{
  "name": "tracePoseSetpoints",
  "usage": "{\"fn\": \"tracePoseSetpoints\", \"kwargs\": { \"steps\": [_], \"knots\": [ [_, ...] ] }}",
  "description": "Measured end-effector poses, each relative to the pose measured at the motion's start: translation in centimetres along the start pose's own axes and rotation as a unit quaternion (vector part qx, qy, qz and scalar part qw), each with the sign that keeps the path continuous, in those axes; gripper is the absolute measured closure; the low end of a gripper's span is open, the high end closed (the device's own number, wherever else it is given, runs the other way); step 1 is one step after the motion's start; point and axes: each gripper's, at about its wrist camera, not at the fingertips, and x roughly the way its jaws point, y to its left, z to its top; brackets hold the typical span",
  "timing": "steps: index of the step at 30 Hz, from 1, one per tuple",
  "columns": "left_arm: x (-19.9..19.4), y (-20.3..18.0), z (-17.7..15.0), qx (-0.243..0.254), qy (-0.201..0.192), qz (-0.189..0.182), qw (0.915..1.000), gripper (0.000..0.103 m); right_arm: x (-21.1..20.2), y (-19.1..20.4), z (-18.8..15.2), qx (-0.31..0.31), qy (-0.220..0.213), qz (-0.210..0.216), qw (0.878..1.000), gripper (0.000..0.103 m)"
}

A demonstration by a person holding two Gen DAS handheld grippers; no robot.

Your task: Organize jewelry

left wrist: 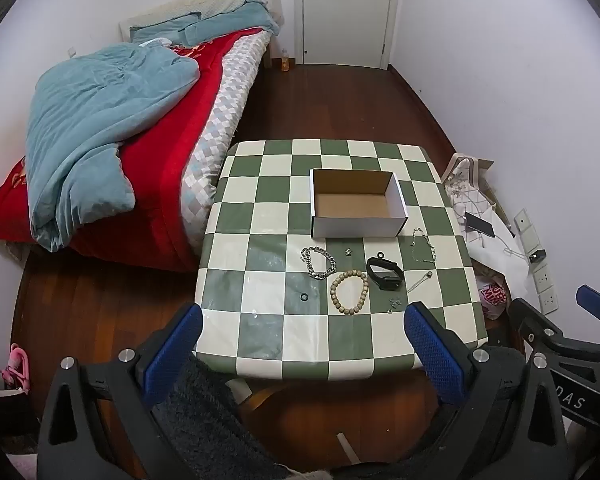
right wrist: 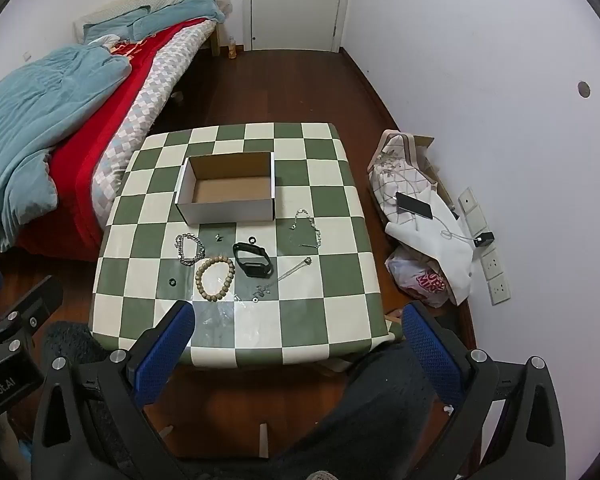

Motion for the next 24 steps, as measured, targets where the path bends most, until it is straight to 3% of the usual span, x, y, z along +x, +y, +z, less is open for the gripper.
{"fn": "tracePoseSetpoints", "kwargs": {
  "steps": [24],
  "knots": [
    [0.45,0.17,-0.61,0.001,0.004,0.001,1.0000,0.000,0.17,0.15,0.09,-0.001,0.001,-0.001,1.000,0.000]
  ]
}}
